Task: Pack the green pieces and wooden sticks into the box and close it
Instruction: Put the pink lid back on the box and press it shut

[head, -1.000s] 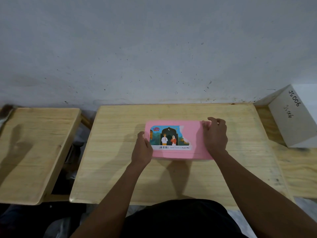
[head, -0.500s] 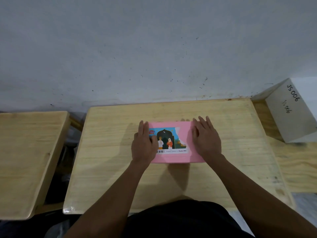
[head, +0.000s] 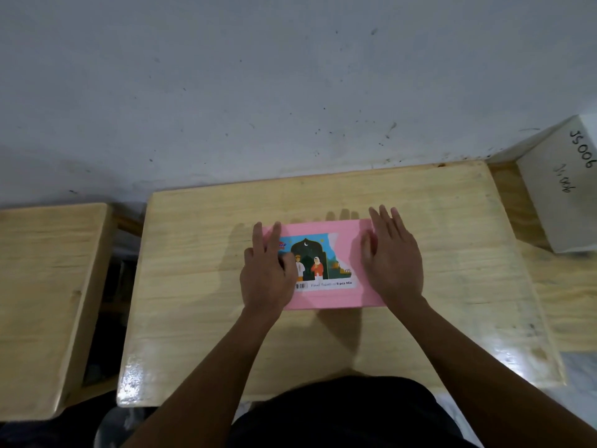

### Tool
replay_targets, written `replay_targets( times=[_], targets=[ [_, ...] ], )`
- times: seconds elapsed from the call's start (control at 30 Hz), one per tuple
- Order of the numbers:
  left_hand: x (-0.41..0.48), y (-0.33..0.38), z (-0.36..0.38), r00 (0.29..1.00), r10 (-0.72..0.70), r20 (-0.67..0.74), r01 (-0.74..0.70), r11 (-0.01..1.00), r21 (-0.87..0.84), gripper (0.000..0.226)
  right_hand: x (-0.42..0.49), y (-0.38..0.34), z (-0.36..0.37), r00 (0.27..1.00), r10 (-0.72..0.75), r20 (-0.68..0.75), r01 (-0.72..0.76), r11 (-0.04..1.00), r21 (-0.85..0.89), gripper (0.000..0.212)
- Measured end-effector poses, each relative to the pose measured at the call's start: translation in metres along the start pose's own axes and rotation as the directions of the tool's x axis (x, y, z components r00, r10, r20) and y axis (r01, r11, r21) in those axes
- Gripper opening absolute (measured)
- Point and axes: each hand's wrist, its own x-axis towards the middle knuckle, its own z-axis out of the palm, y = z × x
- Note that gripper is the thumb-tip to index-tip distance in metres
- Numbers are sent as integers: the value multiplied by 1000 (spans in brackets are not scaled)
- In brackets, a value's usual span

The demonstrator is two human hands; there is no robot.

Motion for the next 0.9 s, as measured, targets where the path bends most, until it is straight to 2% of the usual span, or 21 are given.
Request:
replay_targets(
  times=[0.23,0.33,0.43,0.5,0.6,0.67,0.77,0.9],
  targets=[
    [-1,1,-2,999,-24,-34,21,997,-75,52,0,-2,-3,1000,-1,3,1,999,44,46],
    [-3,-1,-2,994,-89,-66,75,978,-195,51,-1,-2,-9,998,49,-41,-42,985,167,46],
    [-3,-2,-4,985,-124,-124,80,946,-314,44,-4,-4,-20,974,206,-95,-151,899,412,41],
    [-3,-4,-6,980,-159,-117,106,924,-368,43,-4,-1,-23,962,258,-90,-178,842,510,40],
    [0,-14,-8,941,-339,1,281,779,-560,37,-6,11,-24,922,386,25,-295,661,690,36],
    [-3,-26,-8,932,-354,74,332,754,-567,34,-12,18,-29,882,445,158,-408,550,728,35],
    [-14,-34,-9,916,-356,184,399,763,-509,55,-24,23,-31,853,452,263,-475,459,751,33],
    [-13,-30,-10,893,-397,210,447,736,-508,54,-26,22,-26,858,439,267,-467,450,761,34]
  ],
)
